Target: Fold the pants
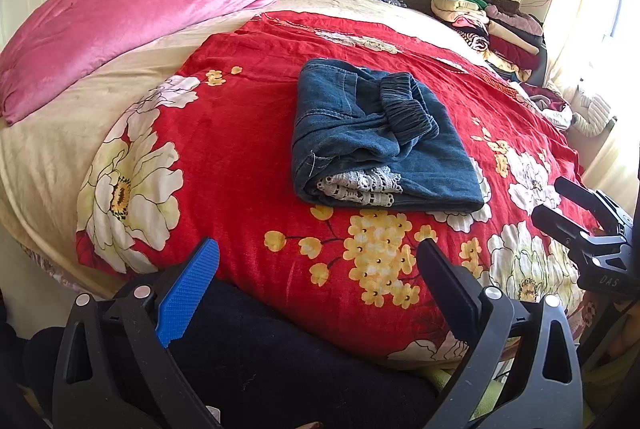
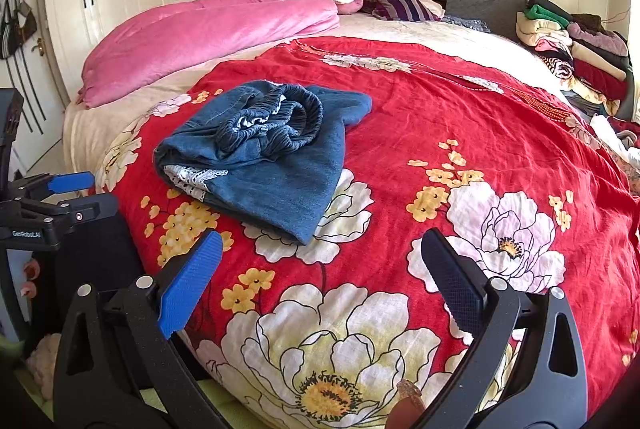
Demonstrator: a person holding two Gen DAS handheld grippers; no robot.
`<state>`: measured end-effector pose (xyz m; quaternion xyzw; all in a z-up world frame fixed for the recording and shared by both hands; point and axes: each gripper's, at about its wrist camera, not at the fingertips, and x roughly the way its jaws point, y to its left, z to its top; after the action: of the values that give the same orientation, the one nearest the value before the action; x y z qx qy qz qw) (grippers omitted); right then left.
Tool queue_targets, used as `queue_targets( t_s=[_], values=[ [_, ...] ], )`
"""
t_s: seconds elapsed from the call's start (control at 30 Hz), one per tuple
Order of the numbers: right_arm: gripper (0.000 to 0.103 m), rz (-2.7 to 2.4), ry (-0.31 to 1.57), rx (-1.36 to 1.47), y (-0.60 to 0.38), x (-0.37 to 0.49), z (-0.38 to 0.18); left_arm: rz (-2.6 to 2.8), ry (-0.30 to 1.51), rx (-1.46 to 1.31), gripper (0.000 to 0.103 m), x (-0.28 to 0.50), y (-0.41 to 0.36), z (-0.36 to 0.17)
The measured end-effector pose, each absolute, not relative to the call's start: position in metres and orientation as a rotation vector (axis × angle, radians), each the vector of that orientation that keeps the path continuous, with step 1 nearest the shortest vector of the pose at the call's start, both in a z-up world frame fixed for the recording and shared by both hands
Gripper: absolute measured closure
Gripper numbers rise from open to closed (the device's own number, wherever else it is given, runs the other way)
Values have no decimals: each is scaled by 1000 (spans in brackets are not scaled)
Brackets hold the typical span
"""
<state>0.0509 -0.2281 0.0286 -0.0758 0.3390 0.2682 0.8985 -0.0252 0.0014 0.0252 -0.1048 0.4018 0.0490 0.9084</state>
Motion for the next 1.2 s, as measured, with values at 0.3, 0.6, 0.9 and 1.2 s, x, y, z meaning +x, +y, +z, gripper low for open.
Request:
queue_targets(
  t_s=[0.3, 0.6, 0.9, 1.2],
  values=[
    [9, 541, 700, -154, -231, 50, 28, 102, 833, -214, 4, -26, 1, 25],
    [9, 488, 721, -141, -244, 60, 22, 144, 838, -214, 4, -22, 17, 23],
    [9, 184, 729, -32, -352, 125, 24, 388, 869, -323, 4, 42, 163, 16],
    [9, -221, 857, 146, -539, 234, -9, 580, 963, -271, 4, 175, 300, -30]
  ],
)
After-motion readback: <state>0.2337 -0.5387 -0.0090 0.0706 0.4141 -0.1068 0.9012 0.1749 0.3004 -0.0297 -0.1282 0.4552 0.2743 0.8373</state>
